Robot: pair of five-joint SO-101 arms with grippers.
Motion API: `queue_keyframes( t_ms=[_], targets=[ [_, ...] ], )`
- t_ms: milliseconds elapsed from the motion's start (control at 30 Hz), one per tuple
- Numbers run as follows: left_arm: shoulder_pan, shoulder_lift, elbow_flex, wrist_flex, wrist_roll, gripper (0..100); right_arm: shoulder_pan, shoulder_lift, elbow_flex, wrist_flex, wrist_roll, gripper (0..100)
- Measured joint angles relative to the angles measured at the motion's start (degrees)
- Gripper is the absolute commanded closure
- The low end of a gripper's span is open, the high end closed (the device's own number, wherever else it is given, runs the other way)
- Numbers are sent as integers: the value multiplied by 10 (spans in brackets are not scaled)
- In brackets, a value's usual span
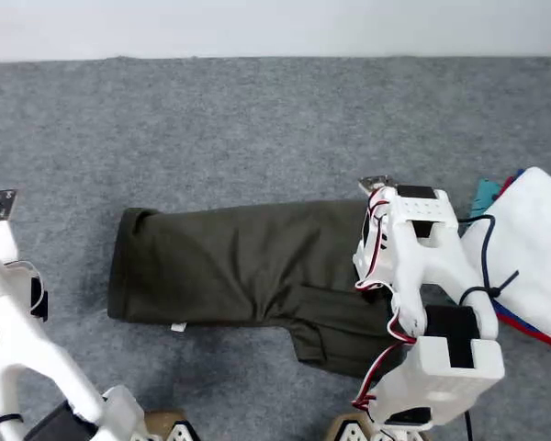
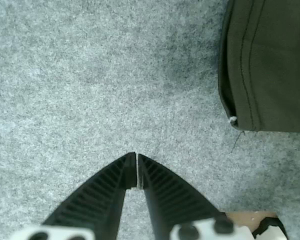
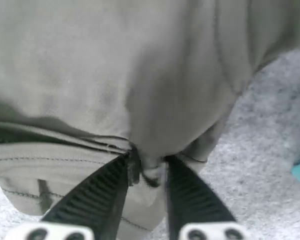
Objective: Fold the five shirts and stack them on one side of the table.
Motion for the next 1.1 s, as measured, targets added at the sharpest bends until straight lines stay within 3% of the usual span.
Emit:
queue_keyframes(
  t_ms=[200,600,667,833,1100],
  targets=[
    [0,0,0,0,0,985,6,0,0,0,32,988],
    [0,0,0,0,0,985,100,0,-71,43,154,990],
    [0,0,0,0,0,985,98,6,-72,43,160,976],
    [0,0,0,0,0,985,91,34,-72,48,162,820],
    [0,0,0,0,0,985,72,25,-72,69,135,828]
  ],
)
